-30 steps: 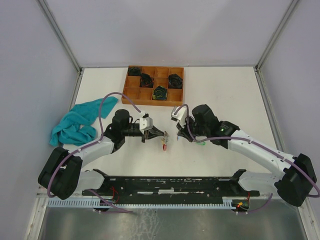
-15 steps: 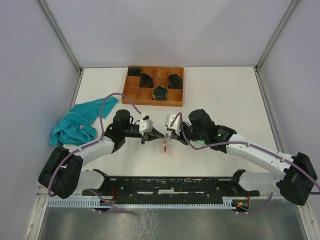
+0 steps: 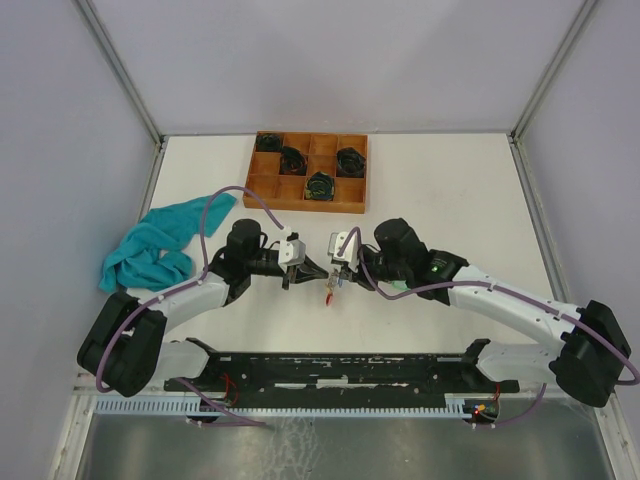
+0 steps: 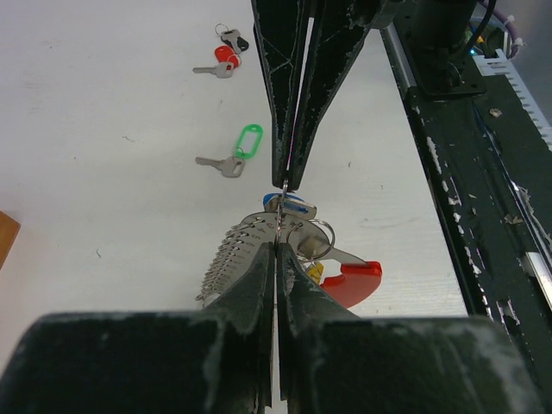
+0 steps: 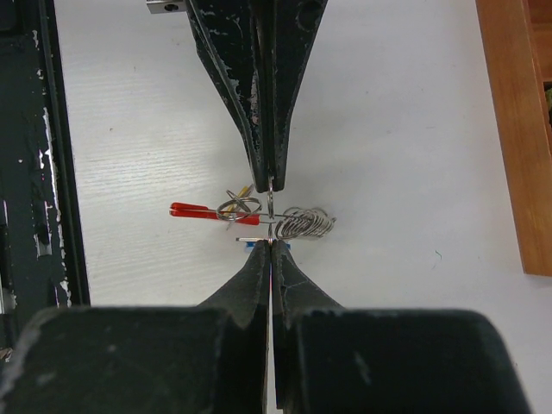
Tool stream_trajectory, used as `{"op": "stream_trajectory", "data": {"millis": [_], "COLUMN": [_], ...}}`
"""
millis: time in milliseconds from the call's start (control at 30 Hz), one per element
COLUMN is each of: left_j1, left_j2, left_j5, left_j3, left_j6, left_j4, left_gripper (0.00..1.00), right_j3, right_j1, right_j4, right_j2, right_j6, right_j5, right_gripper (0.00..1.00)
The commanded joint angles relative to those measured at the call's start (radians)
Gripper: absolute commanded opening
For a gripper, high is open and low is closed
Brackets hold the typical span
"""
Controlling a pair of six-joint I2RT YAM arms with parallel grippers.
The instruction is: Put the keys on the keyring
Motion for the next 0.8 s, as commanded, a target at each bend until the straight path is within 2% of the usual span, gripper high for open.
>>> {"op": "stream_trajectory", "data": {"millis": [0,767], "left_j1": [-0.003,-0.007], "left_j2": [0.005,-0.001], "left_j5": [0.033,0.053], "left_j3": [0.033,0.038], "left_j6": [0.039,0.03], "left_j4": [0.008,0.008], "left_gripper": [0.03,0.03], "right_j3": [0.016,0.023], "right_j1": [0.006,0.02], "right_j4": [0.05,0.079], "right_j2": [0.0,0.003], "right_j6": [-0.014,-0.016], "right_j5": [-0.014,0.006], "right_gripper": [0.01,0.01]}}
